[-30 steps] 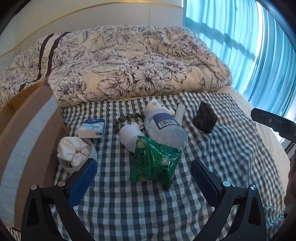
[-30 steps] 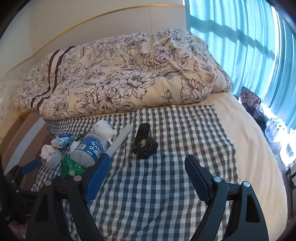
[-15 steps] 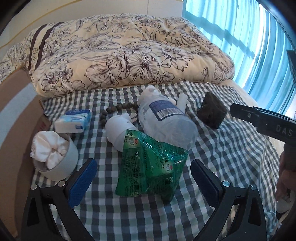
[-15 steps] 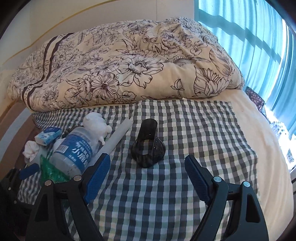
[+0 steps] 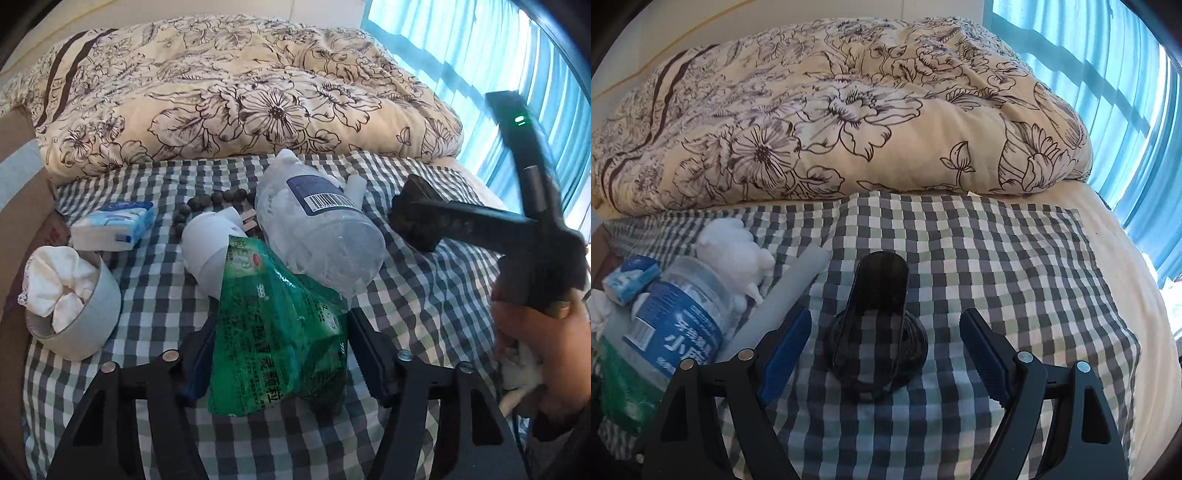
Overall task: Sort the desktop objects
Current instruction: 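Grasp the green snack bag with the left gripper while the right grasps the black cup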
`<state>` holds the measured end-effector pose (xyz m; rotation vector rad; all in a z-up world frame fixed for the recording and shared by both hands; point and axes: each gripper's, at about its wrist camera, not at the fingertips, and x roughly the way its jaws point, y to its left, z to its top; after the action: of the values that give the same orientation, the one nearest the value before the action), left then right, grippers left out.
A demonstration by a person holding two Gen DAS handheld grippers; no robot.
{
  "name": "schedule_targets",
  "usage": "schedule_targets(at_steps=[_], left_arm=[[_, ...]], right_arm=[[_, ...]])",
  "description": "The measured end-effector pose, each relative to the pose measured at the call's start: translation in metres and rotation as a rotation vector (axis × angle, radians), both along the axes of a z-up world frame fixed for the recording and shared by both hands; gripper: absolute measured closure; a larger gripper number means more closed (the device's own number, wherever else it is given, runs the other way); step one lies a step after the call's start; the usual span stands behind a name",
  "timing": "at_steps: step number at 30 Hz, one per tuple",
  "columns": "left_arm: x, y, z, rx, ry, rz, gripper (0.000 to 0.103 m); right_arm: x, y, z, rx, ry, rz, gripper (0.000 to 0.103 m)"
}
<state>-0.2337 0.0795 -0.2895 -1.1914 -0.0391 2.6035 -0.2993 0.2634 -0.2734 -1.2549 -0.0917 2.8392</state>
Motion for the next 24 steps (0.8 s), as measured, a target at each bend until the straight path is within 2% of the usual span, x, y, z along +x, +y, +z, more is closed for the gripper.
schedule_targets(at_steps=[3,6,8,9,10,14,24], left_arm=[[0.002,-0.005,0.005,0.024,0.009,0.005,0.057],[0.004,-0.009,0.009,0.032,0.013,0.01,0.063],[0.006,-0.012,0.012,0.031,0.016,0.012,0.064],[0.007,-0.013,0.014,0.029,0.018,0.015,0.065],[0.008,-0.015,0.016,0.028,0.021,0.019,0.065],[0.013,-0.022,0.024,0.03,0.03,0.034,0.065],[0.04,-0.033,0.054,0.026,0.061,0.044,0.065]], right_arm=[[-0.006,0.002,-0.007,-0.008,-0.014,-0.011,0.02],[-0.01,0.002,-0.013,-0.004,-0.037,-0.023,0.02],[-0.01,0.001,-0.013,-0.008,-0.039,-0.021,0.025],[-0.009,0.001,-0.013,-0.017,-0.042,-0.019,0.035],[-0.008,0.001,-0.013,-0.033,-0.046,-0.014,0.04],[-0.003,0.005,-0.011,-0.107,-0.054,0.004,0.04],[0.034,-0.005,0.012,-0.115,-0.04,0.003,0.04]])
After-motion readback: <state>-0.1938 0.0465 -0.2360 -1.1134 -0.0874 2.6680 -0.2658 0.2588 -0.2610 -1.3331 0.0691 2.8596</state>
